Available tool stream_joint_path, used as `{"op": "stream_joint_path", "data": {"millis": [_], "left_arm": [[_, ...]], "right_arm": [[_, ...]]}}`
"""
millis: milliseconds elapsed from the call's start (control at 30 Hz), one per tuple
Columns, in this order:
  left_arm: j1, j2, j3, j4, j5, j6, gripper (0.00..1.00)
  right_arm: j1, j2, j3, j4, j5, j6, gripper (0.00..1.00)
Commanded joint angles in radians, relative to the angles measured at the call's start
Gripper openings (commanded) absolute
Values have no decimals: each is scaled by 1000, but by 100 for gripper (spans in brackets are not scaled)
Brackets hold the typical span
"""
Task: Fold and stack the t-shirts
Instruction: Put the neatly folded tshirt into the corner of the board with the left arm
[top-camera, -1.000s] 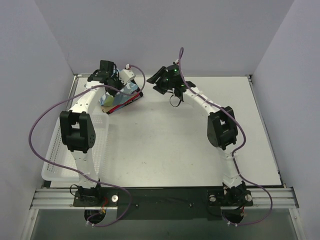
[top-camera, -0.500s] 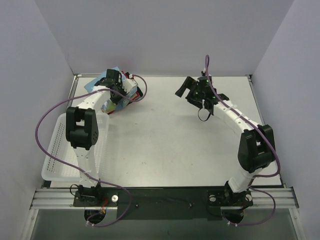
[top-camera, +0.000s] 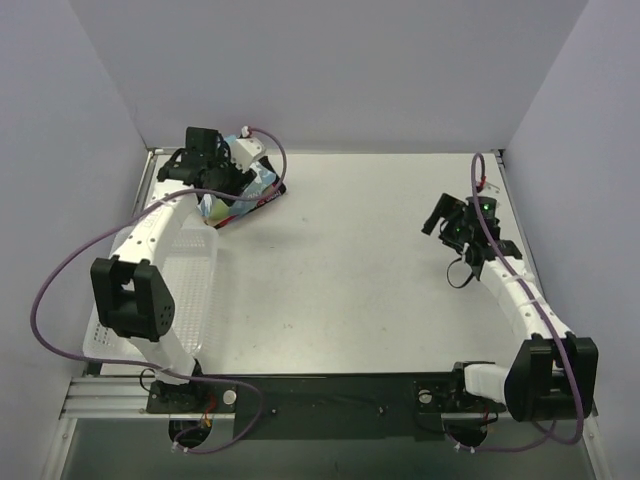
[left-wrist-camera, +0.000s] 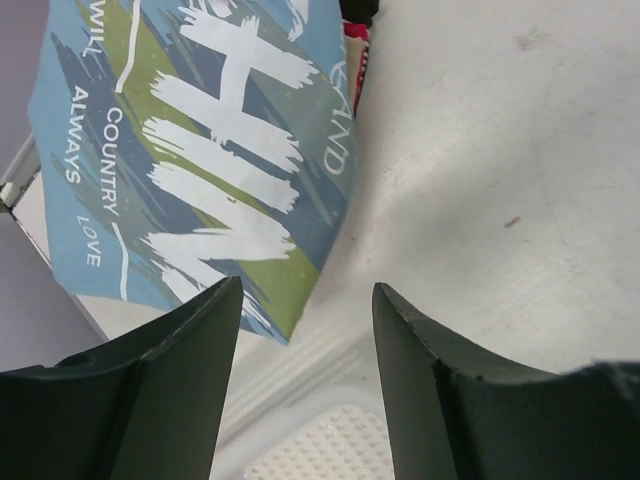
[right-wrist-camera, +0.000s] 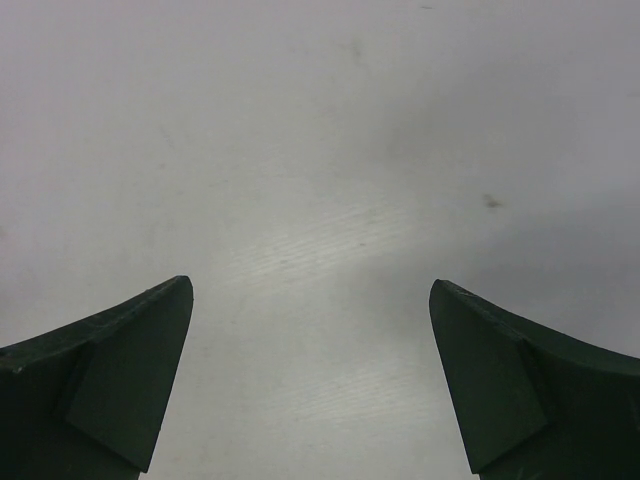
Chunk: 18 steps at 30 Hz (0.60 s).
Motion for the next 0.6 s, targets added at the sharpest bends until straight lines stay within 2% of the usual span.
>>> {"op": "stream_joint_path", "data": {"millis": [0,67,100,133,167,233,267,300,333,367,467,567], "left_arm": [[34,-162,-83,-96,149,-98,66],[45,-256,-193,-85,175,-121,67],[45,-334,-240,-33,177,-144,68],[46,-372,-353,13,151,-173,70],[42,-453,-424,120,119,-253,71],[10,-561,-577,258,6,-397,73],[-33,-613,-643,285,-113,-439,78],[-96,-636,-675,327,-184,-530,83],[-131,-667,-721,352,-310,-581,85],[-172,-675,-761,360,-355,-591,85],[-185,-700,-832,418,-349,-652,87],[-182,-690,-901,449,-479,-695,88]], "right_arm": [[-74,-137,-137,7,86,-120,100],[-123,-188,-205,84,97,-145,100],[-138,-215,-252,99,100,-153,100],[-146,-226,-274,137,107,-169,100],[-151,-249,-317,168,115,-186,100],[-154,-286,-382,222,140,-215,100],[-155,-306,-407,240,141,-223,100],[-157,-317,-447,283,137,-246,100],[-157,-337,-488,303,127,-260,100],[-157,-347,-509,338,129,-274,100],[-160,-387,-619,443,118,-256,100],[-159,-389,-687,572,98,-263,100]]}}
